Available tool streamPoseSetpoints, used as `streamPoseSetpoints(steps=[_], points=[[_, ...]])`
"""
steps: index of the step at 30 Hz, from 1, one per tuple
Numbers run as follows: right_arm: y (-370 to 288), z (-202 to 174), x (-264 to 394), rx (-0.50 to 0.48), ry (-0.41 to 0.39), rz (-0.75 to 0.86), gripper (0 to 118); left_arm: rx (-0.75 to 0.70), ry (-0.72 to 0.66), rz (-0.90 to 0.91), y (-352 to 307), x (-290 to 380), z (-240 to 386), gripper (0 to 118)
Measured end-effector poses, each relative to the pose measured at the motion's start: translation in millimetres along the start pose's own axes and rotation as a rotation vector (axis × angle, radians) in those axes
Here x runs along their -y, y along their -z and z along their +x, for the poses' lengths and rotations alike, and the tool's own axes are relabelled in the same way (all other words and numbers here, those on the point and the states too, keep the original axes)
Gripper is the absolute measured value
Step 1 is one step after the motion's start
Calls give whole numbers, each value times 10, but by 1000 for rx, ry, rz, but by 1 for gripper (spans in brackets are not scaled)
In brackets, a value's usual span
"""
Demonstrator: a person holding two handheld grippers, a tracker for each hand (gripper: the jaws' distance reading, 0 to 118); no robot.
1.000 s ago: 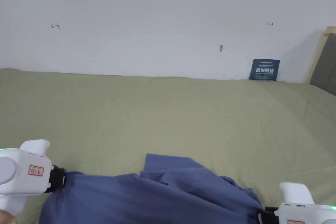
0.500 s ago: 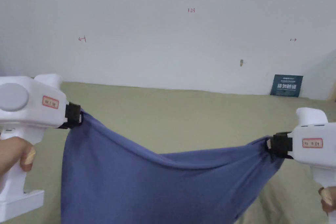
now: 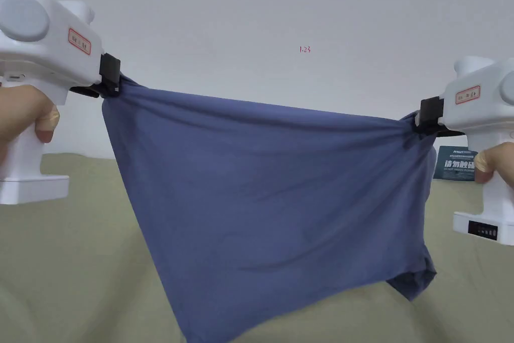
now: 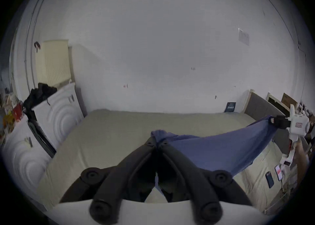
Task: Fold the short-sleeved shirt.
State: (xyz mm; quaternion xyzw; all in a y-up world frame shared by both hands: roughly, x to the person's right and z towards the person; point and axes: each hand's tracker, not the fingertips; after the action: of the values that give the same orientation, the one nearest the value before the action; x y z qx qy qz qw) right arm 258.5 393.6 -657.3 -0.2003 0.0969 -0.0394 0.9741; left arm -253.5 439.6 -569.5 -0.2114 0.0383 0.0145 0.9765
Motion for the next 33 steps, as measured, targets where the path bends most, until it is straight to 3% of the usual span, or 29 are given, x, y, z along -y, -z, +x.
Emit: streamPoseSetpoints(steps=[9, 14, 17, 26, 33], points=[[172, 112, 552, 36, -26, -56, 6, 15, 37, -24, 13, 554, 174, 0], [95, 231, 1143, 78, 47, -179, 6, 62, -26, -189, 4, 1279, 172, 0], [-83, 199, 1529, 122, -7, -237, 6, 72, -35, -241, -79, 1753, 201, 0], [-967, 172, 2747, 161, -23, -321, 6, 60, -98, -378, -634, 3124, 213, 0], [-1409, 229, 3512, 169, 34, -396, 6, 39, -198, -487, -1097, 4005, 112, 0]])
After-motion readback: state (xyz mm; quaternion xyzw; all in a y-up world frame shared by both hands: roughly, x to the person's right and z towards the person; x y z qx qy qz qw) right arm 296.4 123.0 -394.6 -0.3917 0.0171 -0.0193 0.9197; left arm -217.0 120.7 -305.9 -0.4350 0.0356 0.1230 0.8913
